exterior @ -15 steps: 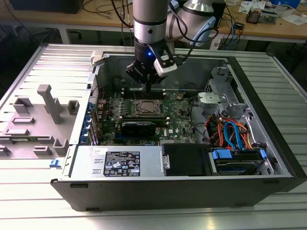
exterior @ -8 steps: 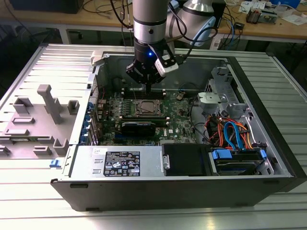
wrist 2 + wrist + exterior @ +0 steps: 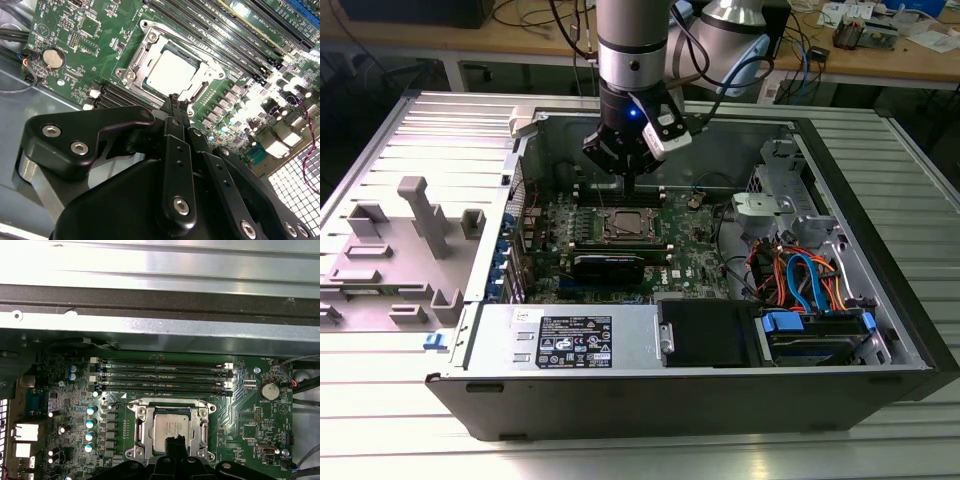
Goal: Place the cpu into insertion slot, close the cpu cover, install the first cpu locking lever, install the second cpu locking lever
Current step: 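Install the first cpu locking lever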
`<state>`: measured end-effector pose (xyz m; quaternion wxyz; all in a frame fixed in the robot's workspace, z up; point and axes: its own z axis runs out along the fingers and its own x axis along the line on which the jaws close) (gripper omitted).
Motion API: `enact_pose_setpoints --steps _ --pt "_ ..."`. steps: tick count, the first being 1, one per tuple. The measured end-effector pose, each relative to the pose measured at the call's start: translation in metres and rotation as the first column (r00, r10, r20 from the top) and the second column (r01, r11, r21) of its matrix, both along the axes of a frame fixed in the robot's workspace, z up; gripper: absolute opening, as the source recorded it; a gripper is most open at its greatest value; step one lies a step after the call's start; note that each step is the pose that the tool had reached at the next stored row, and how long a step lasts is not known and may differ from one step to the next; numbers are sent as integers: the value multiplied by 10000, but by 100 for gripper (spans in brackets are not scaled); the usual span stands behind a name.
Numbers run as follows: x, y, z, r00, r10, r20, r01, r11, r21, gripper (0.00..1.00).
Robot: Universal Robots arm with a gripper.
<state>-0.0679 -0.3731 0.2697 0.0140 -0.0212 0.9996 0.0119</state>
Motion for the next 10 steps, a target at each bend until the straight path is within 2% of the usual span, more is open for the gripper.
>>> enact_pose_setpoints --steps 10 --pt "-102 0 0 10000 0 0 0 10000 0 11"
